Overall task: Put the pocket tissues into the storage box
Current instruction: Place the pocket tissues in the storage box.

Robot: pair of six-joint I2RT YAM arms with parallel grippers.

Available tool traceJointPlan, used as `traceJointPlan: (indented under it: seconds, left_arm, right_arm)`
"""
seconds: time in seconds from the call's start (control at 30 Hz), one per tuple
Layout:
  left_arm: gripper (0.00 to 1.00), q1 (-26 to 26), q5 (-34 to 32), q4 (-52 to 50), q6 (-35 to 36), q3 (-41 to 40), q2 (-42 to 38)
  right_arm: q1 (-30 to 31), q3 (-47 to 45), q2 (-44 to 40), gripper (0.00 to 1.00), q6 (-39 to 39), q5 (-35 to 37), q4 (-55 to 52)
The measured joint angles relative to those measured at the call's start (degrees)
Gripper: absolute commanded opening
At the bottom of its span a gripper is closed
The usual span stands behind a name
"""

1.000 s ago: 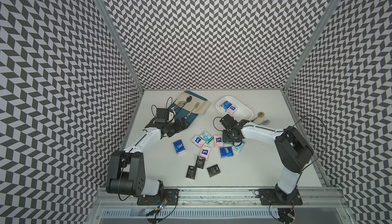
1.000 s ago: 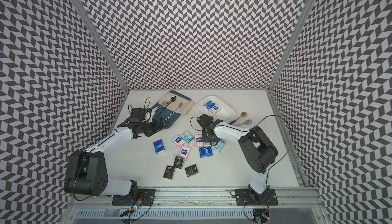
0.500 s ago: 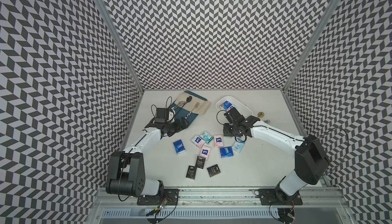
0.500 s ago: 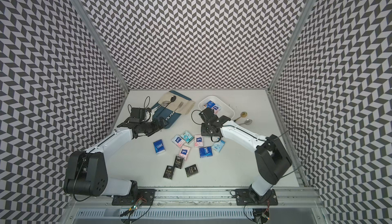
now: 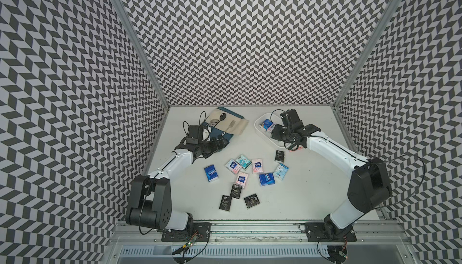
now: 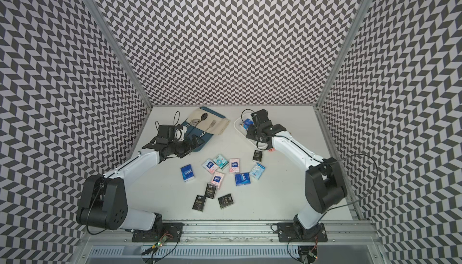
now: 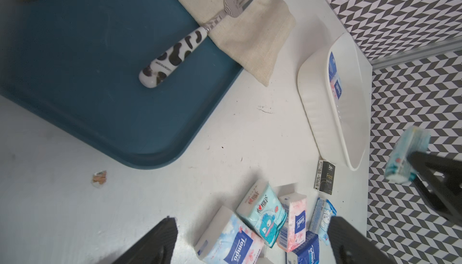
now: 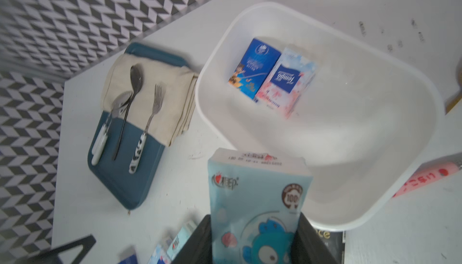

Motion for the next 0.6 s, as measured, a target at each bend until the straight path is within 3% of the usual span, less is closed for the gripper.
traceJointPlan:
  seconds: [0.2,0.6]
  left_arm:
    - [1.0,-1.3,0.1,0.9,-0.4,-0.3,0.0]
    - [1.0,-1.4,0.1,0.9,-0.4,-0.5,0.0]
  right_arm:
    - [-6.7,4.3,8.7,0.49,2.4,-0.2,2.6]
    - [-7.1,8.4,18.2,0.52,7.5,-0.3,2.6]
